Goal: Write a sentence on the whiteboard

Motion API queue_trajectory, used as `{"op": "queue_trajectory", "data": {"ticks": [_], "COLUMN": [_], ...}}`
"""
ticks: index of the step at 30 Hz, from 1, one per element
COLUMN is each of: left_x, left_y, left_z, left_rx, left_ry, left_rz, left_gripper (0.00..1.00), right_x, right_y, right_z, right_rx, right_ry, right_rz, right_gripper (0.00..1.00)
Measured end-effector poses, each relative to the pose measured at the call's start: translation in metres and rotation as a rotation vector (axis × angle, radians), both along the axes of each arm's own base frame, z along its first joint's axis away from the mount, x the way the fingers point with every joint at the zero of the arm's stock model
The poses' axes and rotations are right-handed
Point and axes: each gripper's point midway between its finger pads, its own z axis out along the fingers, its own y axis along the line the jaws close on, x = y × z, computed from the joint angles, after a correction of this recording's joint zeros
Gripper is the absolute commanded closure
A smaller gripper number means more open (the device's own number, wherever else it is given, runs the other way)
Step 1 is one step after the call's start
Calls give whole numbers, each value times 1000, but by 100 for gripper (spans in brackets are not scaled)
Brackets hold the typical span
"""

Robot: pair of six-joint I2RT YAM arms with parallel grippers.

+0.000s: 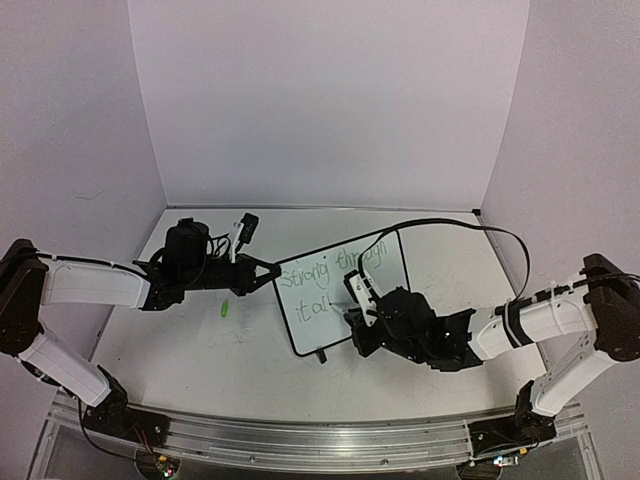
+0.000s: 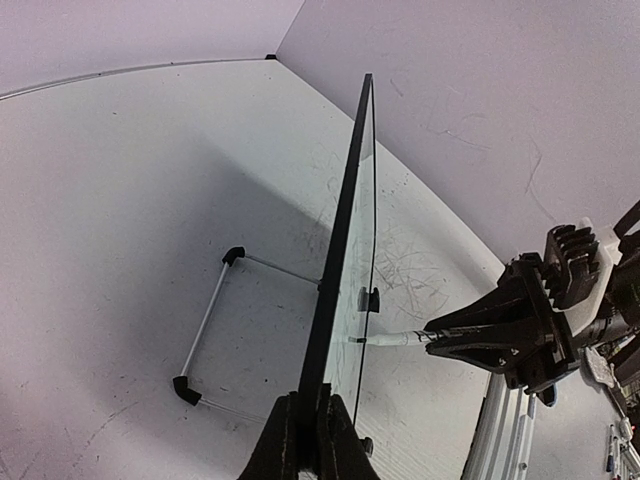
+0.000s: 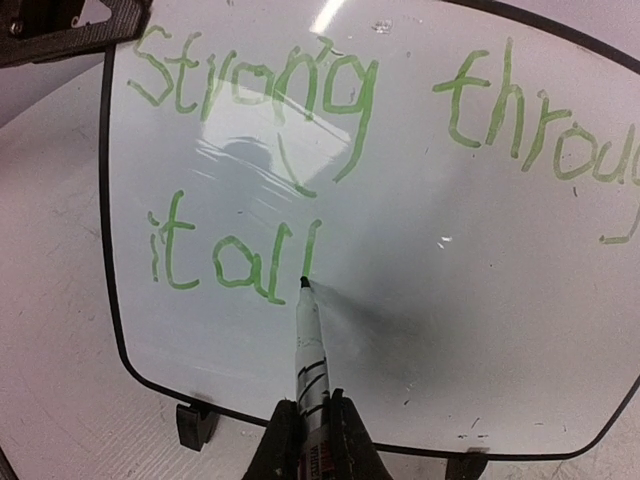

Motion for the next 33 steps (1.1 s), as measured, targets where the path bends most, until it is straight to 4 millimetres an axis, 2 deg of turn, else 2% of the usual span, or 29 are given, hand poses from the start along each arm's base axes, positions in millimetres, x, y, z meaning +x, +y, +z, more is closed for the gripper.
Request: {"op": "queue_trajectory", "data": {"ticks": [7,18,21,25,27,29,33], "left_x": [0,0,0,0,0,0,0], "left_y": [0,0,0,0,0,0,0], "left_z": [0,0,0,0,0,0,0], "left_rx": [0,0,0,0,0,0,0], "left_ry": [0,0,0,0,0,0,0], "left_rz": [0,0,-1,-1,-1,-1,-1], "left_gripper": [100,100,100,100,100,100,100], "right_x": [-5,-4,-1,-6,-5,-3,-6], "right_y": [-3,-7,-15,-29,-29,-22,-17], "right_z": [-7,-7,4,39,50,43,10], "right_rx": [-11,-14,-3,79,110,96,17], "right_ry": [22,17,-15,-87,-107,-96,-40], "right_rz": [1,-27,-53,-37,-30,-19,11], "right_gripper": [100,100,100,100,100,100,100]}}
